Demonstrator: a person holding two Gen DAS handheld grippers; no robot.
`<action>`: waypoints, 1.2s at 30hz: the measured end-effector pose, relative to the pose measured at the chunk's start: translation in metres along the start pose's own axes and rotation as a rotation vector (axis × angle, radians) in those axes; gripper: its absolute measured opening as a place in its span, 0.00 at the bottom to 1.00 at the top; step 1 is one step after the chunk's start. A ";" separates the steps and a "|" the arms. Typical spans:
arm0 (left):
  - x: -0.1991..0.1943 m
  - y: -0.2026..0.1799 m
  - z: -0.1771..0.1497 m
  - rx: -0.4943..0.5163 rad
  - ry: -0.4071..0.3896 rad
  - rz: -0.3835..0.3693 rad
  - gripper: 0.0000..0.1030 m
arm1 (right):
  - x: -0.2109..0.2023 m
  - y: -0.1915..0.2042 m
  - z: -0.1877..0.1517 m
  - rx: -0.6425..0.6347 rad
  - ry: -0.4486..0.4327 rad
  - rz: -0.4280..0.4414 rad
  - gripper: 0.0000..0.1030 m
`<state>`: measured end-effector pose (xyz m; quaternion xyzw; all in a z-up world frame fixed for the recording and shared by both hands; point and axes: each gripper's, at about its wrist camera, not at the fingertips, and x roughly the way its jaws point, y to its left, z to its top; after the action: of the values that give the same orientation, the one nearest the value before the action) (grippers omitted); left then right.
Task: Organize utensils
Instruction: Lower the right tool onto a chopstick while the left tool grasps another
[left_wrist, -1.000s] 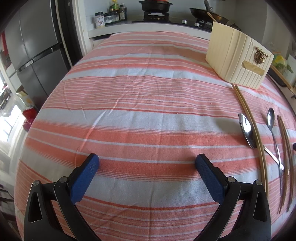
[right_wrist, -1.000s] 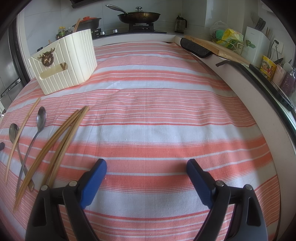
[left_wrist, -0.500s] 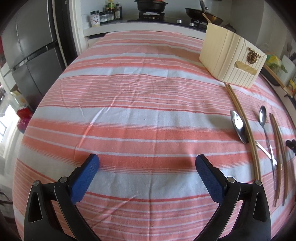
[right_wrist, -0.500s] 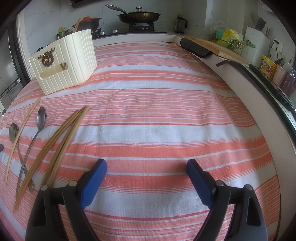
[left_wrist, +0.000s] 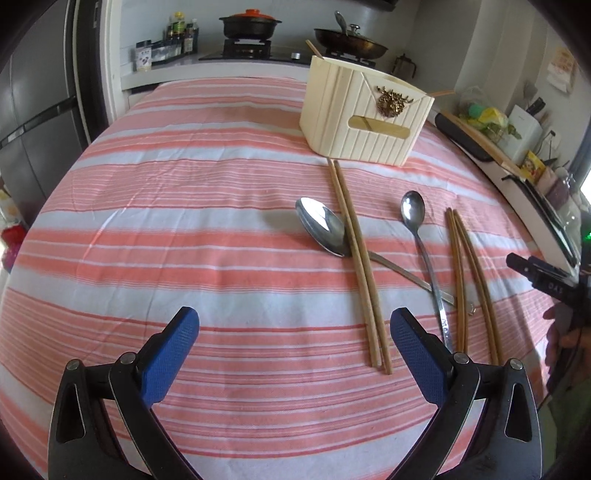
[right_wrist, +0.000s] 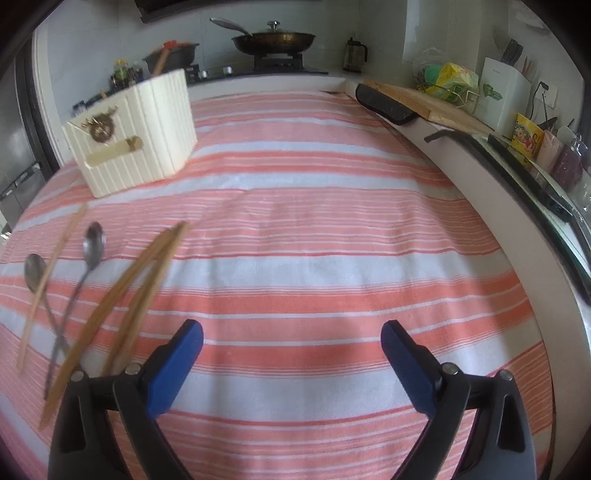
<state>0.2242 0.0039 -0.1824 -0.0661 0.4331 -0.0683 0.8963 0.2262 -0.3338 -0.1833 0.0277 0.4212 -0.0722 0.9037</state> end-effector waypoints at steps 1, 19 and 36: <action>0.003 0.000 0.002 0.003 -0.002 -0.008 1.00 | -0.012 0.009 0.000 -0.005 -0.023 0.048 0.95; 0.048 -0.020 0.007 0.118 0.074 0.115 0.99 | 0.002 0.072 -0.016 -0.114 0.134 0.036 0.35; 0.056 -0.020 0.014 0.136 0.082 0.156 0.98 | -0.006 0.058 -0.021 -0.115 0.109 0.032 0.34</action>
<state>0.2683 -0.0255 -0.2131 0.0316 0.4676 -0.0304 0.8828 0.2153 -0.2738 -0.1934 -0.0139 0.4726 -0.0318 0.8806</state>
